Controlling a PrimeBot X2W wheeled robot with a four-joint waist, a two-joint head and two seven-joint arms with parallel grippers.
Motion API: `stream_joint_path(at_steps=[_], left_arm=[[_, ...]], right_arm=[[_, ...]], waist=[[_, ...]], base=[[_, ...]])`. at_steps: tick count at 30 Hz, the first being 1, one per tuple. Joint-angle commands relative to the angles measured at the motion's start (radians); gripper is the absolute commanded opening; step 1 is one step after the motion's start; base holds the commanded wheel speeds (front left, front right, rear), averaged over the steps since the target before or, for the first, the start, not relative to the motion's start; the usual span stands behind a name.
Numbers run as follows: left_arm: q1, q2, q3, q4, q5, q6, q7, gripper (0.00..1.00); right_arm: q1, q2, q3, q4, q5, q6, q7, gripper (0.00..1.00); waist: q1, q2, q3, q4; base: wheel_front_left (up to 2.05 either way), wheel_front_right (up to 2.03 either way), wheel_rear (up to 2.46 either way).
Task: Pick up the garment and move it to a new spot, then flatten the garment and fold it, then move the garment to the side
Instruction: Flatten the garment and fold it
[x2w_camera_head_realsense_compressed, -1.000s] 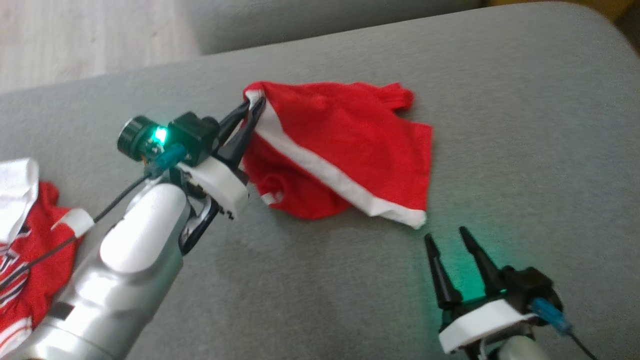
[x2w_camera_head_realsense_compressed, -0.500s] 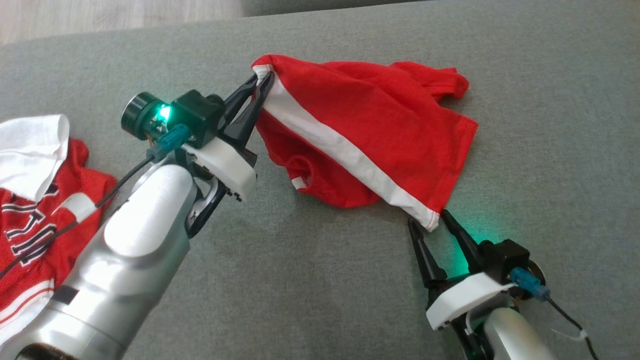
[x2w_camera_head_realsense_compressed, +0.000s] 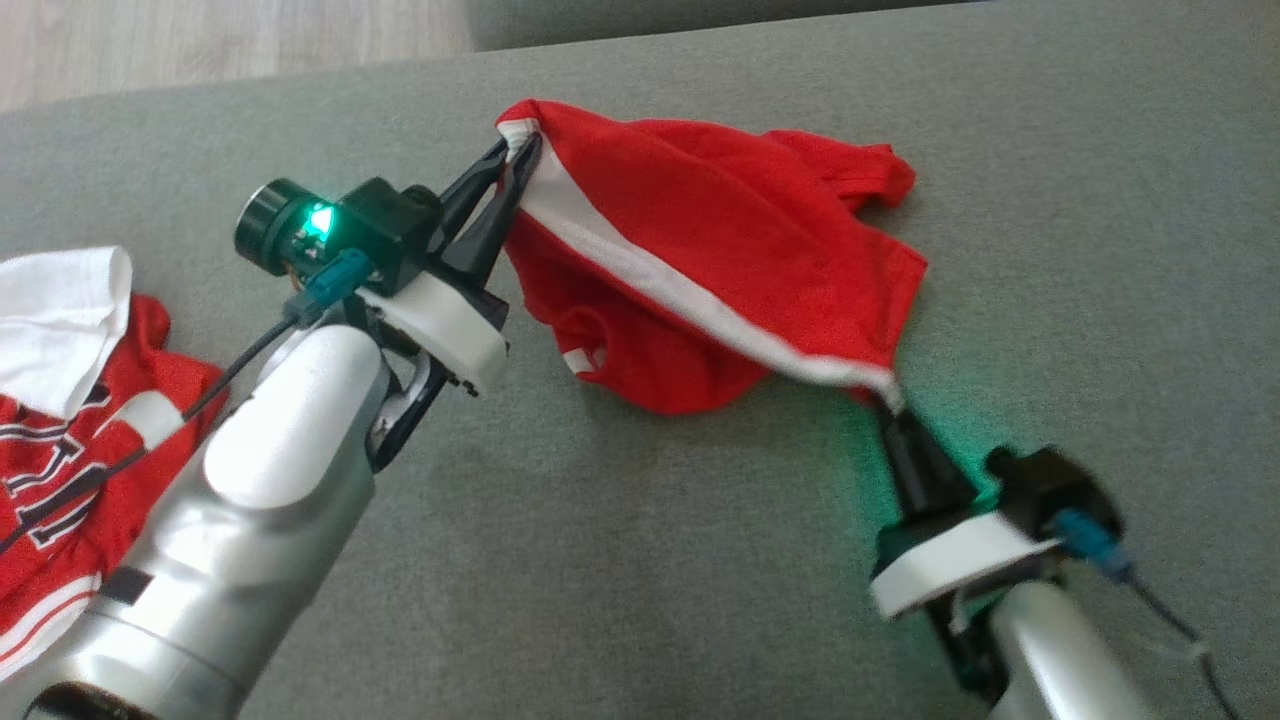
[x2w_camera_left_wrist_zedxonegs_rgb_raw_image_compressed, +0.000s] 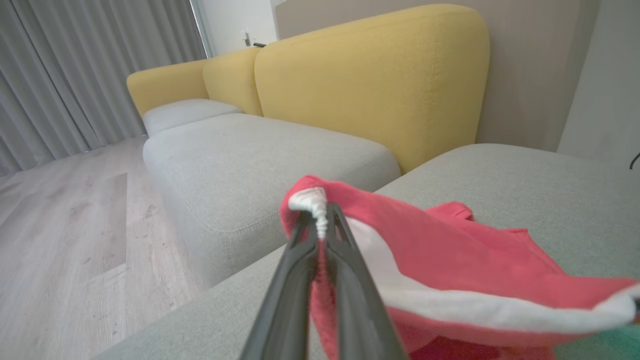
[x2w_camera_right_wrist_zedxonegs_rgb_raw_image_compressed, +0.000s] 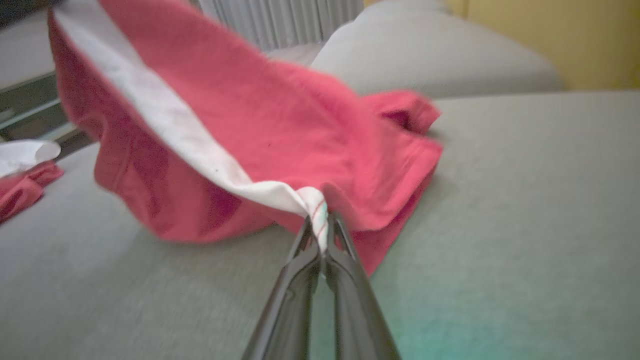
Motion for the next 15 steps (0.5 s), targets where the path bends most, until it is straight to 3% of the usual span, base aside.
stream_joint_path(at_steps=[1, 6, 9, 15], left_arm=[[-0.060, 0.037, 0.036, -0.028, -0.007, 0.004, -0.012, 0.00], [-0.105, 0.057, 0.035, -0.046, -0.005, -0.001, -0.015, 0.00], [-0.166, 0.061, 0.033, -0.053, -0.005, -0.005, -0.001, 0.00], [-0.400, 0.055, 0.032, -0.028, 0.047, -0.010, -0.046, 0.00]], right_arm=[[-0.019, -0.003, -0.014, -0.066, -0.009, -0.001, -0.010, 0.00], [-0.103, -0.017, -0.130, -0.195, -0.008, -0.001, -0.010, 0.00], [-0.228, -0.071, -0.150, -0.225, -0.013, -0.001, -0.010, 0.00], [-0.595, -0.218, -0.196, -0.126, 0.021, -0.001, -0.010, 0.00]], waist=[[0.0000, 0.0000, -0.008, -0.010], [0.0000, 0.0000, -0.005, -0.046], [0.0000, 0.0000, 0.023, -0.062], [0.0000, 0.0000, 0.144, -0.077]], base=[[0.00, 0.00, 0.00], [0.00, 0.00, 0.00], [0.00, 0.00, 0.00], [0.00, 0.00, 0.00]])
